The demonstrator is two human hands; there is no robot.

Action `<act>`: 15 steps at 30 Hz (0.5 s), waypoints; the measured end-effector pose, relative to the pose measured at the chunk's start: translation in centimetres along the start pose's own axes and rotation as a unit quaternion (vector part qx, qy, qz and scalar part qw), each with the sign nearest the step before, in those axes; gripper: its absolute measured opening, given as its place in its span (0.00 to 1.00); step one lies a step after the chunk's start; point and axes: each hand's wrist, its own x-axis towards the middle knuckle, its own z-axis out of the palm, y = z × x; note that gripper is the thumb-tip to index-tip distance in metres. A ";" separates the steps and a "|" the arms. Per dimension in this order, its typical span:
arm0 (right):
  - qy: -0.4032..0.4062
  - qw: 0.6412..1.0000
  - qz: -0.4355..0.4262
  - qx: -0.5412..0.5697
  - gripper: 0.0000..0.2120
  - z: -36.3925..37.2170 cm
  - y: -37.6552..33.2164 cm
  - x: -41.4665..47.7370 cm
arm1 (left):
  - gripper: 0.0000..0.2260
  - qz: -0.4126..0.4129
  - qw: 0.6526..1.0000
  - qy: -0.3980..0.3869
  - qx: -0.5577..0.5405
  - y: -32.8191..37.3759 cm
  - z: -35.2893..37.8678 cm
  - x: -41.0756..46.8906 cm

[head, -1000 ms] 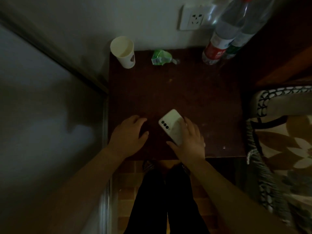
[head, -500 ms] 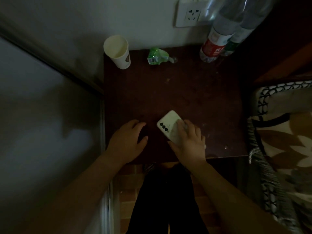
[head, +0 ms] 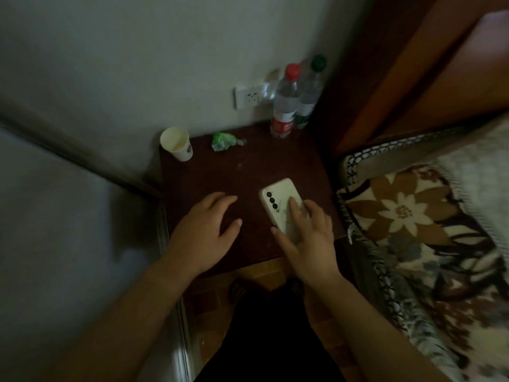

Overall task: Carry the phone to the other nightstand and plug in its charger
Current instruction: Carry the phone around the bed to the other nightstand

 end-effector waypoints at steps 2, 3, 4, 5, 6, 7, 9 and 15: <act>0.020 1.000 0.015 -0.001 0.34 -2.5 -0.5 -1.6 | 0.22 0.028 1.000 0.000 0.003 2.4 -1.1 -0.7; 0.029 0.999 0.024 0.002 0.34 -3.7 -0.7 -2.4 | 0.22 0.043 0.999 0.001 0.004 3.6 -1.6 -1.1; 0.039 0.999 0.033 0.004 0.35 -4.9 -0.8 -3.3 | 0.22 0.058 0.998 0.002 0.006 4.9 -2.0 -1.4; 0.049 0.998 0.041 0.007 0.35 -6.0 -0.9 -4.3 | 0.22 0.074 0.997 0.001 0.008 6.1 -2.2 -1.8; 0.058 0.997 0.048 0.010 0.34 -7.2 -0.8 -5.3 | 0.22 0.089 0.996 0.000 0.009 7.3 -2.3 -2.2; 0.069 0.996 0.057 0.016 0.34 -8.2 -0.7 -6.3 | 0.23 0.104 0.995 -0.001 0.009 8.5 -2.3 -2.6; 0.094 0.991 0.081 0.042 0.35 -10.3 -0.3 -8.6 | 0.23 0.138 0.990 -0.006 0.012 11.0 -1.9 -3.5; 0.191 0.968 0.155 0.056 0.34 -15.6 2.9 -18.1 | 0.23 0.239 0.969 -0.051 0.020 19.2 1.5 -7.1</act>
